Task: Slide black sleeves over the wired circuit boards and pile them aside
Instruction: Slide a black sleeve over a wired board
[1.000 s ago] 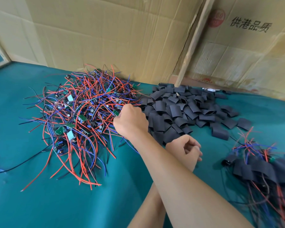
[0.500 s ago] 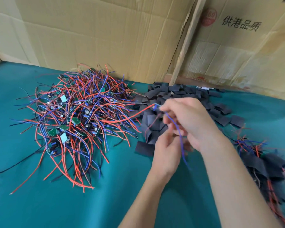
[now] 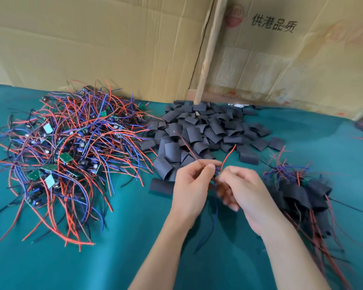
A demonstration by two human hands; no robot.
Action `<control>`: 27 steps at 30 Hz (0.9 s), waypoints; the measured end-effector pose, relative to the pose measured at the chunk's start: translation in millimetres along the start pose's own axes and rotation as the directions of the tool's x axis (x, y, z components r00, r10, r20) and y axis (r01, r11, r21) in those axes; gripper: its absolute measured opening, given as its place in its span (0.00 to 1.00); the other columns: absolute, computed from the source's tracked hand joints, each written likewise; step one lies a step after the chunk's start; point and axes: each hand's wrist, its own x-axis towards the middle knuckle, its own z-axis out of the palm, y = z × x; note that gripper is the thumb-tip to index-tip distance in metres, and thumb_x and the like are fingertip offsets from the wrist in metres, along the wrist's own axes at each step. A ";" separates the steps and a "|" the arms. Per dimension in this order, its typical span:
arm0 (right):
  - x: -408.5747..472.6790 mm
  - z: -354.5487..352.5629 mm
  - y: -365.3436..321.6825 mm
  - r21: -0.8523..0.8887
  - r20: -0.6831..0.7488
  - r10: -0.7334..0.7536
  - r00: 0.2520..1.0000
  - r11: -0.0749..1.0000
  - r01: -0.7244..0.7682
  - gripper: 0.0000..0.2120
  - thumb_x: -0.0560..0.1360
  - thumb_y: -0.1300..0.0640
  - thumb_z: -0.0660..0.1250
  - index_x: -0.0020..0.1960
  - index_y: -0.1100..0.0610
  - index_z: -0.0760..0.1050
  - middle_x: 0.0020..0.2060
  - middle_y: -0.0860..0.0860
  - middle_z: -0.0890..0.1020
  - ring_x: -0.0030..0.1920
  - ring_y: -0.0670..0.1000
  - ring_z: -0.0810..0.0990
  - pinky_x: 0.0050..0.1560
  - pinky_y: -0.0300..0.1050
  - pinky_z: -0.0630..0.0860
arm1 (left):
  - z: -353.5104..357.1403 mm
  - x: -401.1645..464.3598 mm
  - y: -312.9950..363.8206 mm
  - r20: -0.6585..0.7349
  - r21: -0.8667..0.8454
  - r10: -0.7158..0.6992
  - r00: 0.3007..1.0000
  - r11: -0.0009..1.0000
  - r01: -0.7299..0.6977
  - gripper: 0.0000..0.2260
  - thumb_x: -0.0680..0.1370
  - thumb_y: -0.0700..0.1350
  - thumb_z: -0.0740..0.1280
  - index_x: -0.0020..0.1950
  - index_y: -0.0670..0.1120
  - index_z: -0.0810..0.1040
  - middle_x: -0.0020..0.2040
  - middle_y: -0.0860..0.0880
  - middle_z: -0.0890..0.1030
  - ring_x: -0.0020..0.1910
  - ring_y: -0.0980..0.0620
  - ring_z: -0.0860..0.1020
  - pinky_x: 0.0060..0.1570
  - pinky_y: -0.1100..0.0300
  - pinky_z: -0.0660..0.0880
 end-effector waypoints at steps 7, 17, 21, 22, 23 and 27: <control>10.0 -7.8 12.1 0.053 -0.137 -0.078 0.987 0.995 0.086 0.11 0.75 0.50 0.73 0.39 0.56 0.79 0.29 0.54 0.80 0.27 0.52 0.76 0.23 0.43 0.67 | -2.3 -3.3 -3.1 0.090 0.043 0.020 0.996 0.999 -0.024 0.17 0.71 0.52 0.74 0.59 0.53 0.83 0.54 0.55 0.86 0.55 0.56 0.84 0.59 0.55 0.80; 10.3 -32.1 18.9 0.520 -0.151 0.008 0.988 0.851 0.073 0.08 0.71 0.67 0.71 0.36 0.57 0.82 0.31 0.53 0.78 0.25 0.47 0.72 0.22 0.37 0.65 | -11.1 -3.4 -7.6 0.447 -0.058 -0.040 0.894 0.996 0.074 0.23 0.74 0.48 0.74 0.69 0.52 0.78 0.65 0.50 0.82 0.66 0.48 0.80 0.65 0.51 0.78; 7.6 -41.6 19.6 0.509 -0.029 -0.050 0.998 0.859 0.058 0.04 0.62 0.59 0.74 0.36 0.60 0.83 0.30 0.53 0.74 0.25 0.47 0.68 0.20 0.37 0.57 | -4.8 -2.8 -6.4 0.368 -0.179 -0.167 0.915 0.953 0.246 0.21 0.75 0.53 0.71 0.63 0.41 0.80 0.59 0.39 0.84 0.60 0.38 0.82 0.61 0.43 0.79; 6.7 -41.2 19.3 0.449 -0.012 -0.055 0.998 0.892 0.055 0.06 0.61 0.58 0.75 0.37 0.60 0.84 0.30 0.53 0.73 0.26 0.48 0.67 0.20 0.36 0.56 | -3.8 -2.1 -5.8 0.355 -0.196 -0.195 0.914 0.941 0.276 0.20 0.77 0.53 0.68 0.62 0.40 0.80 0.58 0.38 0.84 0.60 0.36 0.82 0.60 0.41 0.80; 6.5 -40.3 19.7 0.392 0.004 -0.054 0.999 0.919 0.048 0.09 0.60 0.57 0.76 0.37 0.60 0.85 0.30 0.54 0.74 0.26 0.48 0.67 0.20 0.36 0.56 | -3.3 -1.6 -5.3 0.354 -0.195 -0.206 0.912 0.938 0.288 0.19 0.78 0.53 0.67 0.61 0.41 0.81 0.58 0.37 0.84 0.59 0.35 0.82 0.59 0.41 0.80; 11.9 -34.3 18.1 0.153 0.001 -0.099 0.995 0.983 0.098 0.05 0.68 0.60 0.78 0.41 0.61 0.87 0.29 0.54 0.75 0.26 0.46 0.66 0.21 0.36 0.59 | -4.4 -3.1 -6.3 0.377 -0.118 -0.110 0.920 0.979 0.166 0.19 0.74 0.54 0.73 0.60 0.44 0.82 0.56 0.40 0.85 0.57 0.39 0.84 0.59 0.44 0.81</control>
